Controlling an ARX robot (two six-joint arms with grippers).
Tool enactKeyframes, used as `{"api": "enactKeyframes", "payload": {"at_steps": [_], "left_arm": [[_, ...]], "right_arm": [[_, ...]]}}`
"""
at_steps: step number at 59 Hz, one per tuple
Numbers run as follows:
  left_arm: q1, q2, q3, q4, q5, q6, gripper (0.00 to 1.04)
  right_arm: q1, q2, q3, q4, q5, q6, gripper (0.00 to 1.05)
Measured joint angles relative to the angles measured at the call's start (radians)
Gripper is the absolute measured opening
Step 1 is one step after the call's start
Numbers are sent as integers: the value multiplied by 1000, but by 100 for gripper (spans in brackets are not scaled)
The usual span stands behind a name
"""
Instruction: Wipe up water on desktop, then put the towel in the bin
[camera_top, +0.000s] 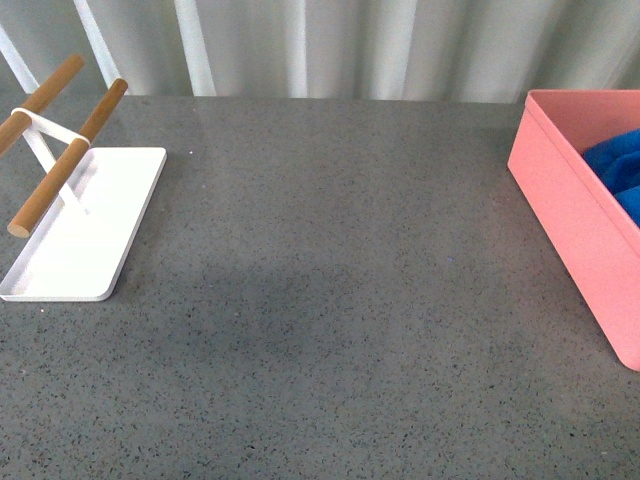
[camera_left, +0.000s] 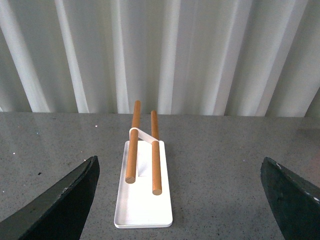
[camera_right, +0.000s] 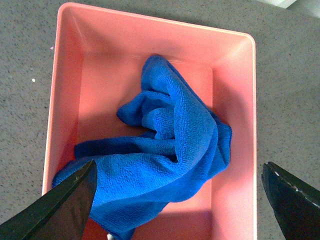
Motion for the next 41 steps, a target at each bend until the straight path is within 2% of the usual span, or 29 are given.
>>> {"api": "enactKeyframes", "payload": {"at_steps": [4,6,9,10,11,16,20,31,33,41], "left_arm": [[0,0,0,0,0,0,98],[0,0,0,0,0,0,98],[0,0,0,0,0,0,98],[0,0,0,0,0,0,98],[0,0,0,0,0,0,98],[0,0,0,0,0,0,98],[0,0,0,0,0,0,98],[0,0,0,0,0,0,98],[0,0,0,0,0,0,98],[0,0,0,0,0,0,98]], "right_arm": [[-2,-35,-131,310,-109,89,88],[1,-66,-246,541,-154,169,81],[9,-101,-368,769,-153,225,74],[15,-124,-452,932,-153,253,69],[19,-140,-500,1017,-152,268,65],[35,-214,-652,1254,-140,303,51],[49,-281,-745,1343,-130,319,38],[78,-399,-935,1392,-103,330,6],[81,-417,-961,1395,-98,328,3],[98,-517,-1066,1402,-81,332,3]]}}
